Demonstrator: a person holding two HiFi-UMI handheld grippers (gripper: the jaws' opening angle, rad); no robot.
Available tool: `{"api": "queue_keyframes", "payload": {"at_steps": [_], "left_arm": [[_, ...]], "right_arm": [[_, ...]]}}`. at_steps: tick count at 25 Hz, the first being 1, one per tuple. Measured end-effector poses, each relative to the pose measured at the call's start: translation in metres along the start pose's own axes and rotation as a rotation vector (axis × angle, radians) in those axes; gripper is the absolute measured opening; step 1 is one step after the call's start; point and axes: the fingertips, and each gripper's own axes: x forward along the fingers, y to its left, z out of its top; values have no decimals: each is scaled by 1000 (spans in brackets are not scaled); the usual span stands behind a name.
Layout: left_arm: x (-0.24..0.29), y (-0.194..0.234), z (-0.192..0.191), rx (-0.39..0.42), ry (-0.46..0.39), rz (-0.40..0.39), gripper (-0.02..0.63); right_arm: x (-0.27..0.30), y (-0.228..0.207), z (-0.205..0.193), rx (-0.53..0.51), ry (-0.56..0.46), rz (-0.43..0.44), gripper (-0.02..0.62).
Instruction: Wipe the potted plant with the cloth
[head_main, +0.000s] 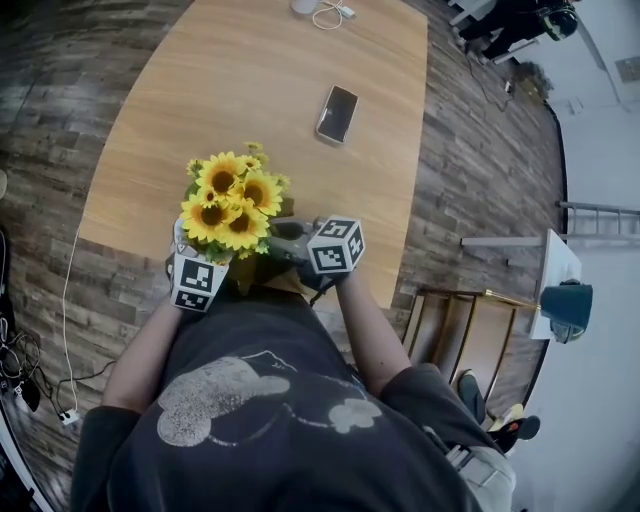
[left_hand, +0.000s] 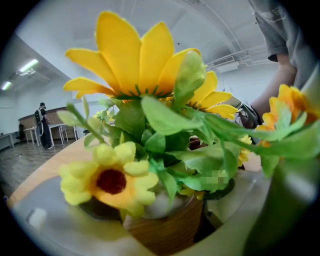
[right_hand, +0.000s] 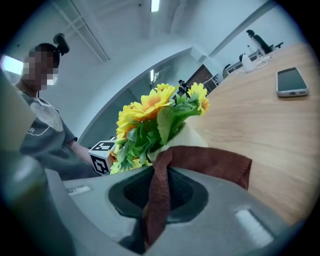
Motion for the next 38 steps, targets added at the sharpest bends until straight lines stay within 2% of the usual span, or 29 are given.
{"api": "queue_keyframes", "payload": {"at_steps": [6,9,12,18,23,26,28,30,31,33,36,38], "left_arm": [[-2,-2,0,-6,-1,18,499],[-5,-6,-4,-24,-2,18,584],[-14,-5,-9,-29,0,43,606],[-51,-8,-24,-92,27,133,611],[-94,-14,-31,-206,26,274,611],[-116,-32,-33,-230,12,333,607],[-128,-50,-28,-237,-1,338,582],[-134,-73,-20,-241,-18,317,502],[-137,-84,-15,-239,-32,309,492],[-143,-104,-2,-241,-71,306,464],[-153,-127,20,-281,-141,311,361],[-159,-140,34,-293,-185,316,318]], "right_arm": [[-18,-3,4,12,-84,-86,44],[-34,-9,4,30,-140,-123,44],[-48,-12,1,54,-194,-146,44],[-80,-11,-7,55,-255,-188,44],[-109,-5,-20,27,-303,-253,44],[-129,11,-29,9,-327,-251,44],[-143,25,-34,-10,-340,-238,44],[-158,41,-40,-31,-353,-229,44],[-165,49,-44,-41,-360,-224,45],[-178,65,-51,-62,-375,-213,44],[-193,87,-61,-89,-398,-207,44],[-203,98,-65,-104,-417,-212,44]]}}
